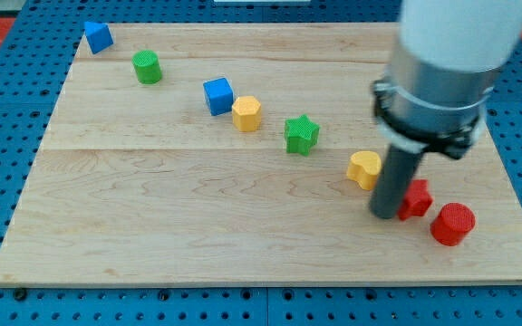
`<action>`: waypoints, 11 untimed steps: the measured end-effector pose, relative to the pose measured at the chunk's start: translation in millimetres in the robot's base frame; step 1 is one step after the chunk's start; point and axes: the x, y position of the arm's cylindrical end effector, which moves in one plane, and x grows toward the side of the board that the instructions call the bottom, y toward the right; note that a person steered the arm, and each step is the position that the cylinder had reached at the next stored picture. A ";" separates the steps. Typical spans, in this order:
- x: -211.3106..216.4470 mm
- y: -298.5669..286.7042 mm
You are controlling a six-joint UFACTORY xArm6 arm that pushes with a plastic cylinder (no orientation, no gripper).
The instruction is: Place the green star to the top of the red star
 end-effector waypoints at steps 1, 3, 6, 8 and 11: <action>-1.9 34.0; -22.8 28.2; -55.9 -51.1; -87.5 -158.5; -120.6 42.2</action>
